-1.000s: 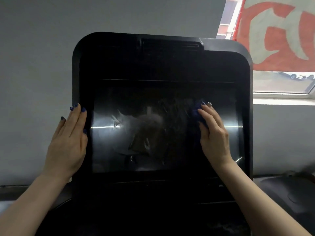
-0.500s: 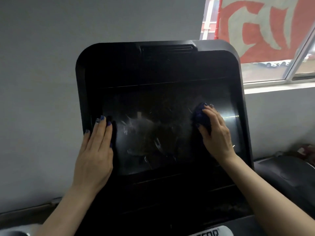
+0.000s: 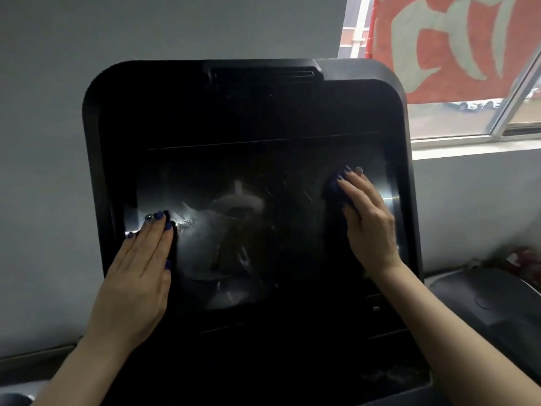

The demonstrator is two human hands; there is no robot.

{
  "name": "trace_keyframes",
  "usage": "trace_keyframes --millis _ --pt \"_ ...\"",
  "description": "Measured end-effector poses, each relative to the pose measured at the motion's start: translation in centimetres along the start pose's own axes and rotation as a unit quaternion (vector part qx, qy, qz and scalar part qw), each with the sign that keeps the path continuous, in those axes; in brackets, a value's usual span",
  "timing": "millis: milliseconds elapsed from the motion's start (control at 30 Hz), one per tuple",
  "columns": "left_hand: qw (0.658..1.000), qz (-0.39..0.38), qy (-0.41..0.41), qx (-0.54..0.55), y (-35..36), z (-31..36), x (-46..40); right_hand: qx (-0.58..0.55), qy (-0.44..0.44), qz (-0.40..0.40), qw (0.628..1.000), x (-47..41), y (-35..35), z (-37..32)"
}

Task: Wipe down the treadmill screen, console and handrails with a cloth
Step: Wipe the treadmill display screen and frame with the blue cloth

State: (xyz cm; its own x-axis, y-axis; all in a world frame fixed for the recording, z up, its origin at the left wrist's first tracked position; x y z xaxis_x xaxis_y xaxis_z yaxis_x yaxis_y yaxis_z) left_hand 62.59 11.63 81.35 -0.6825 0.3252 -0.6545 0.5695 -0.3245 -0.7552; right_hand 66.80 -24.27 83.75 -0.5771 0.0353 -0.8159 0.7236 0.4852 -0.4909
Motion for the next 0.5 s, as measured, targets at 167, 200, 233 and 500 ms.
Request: trace_keyframes --millis 167,200,233,500 --pt "1.0 -0.002 0.006 -0.009 0.0 -0.1 0.0 0.019 -0.006 0.005 1.0 0.2 -1.1 1.4" --pt "1.0 -0.004 0.009 -0.01 0.0 -0.1 0.0 0.021 -0.001 0.009 1.0 -0.7 -1.0 1.6" --pt "1.0 -0.005 0.011 -0.011 0.0 -0.2 -0.1 0.022 0.003 0.012 1.0 -1.5 -0.8 1.7" --pt "1.0 -0.009 0.008 -0.009 0.2 -0.2 0.0 0.035 0.007 0.008 0.999 1.2 -2.2 2.7"
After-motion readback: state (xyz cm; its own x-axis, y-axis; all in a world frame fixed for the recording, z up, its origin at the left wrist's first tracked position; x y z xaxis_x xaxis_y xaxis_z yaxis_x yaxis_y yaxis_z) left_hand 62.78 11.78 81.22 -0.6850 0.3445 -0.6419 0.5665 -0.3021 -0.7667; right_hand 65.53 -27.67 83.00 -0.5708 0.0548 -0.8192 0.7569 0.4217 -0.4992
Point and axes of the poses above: each hand's wrist, its own x-axis away from the middle knuckle, its own y-axis out of the palm, z = x × y, the point moved 3 cm from there along -x, towards the middle knuckle, and after that the axes turned 6 degrees about x, right-handed, at the moved point
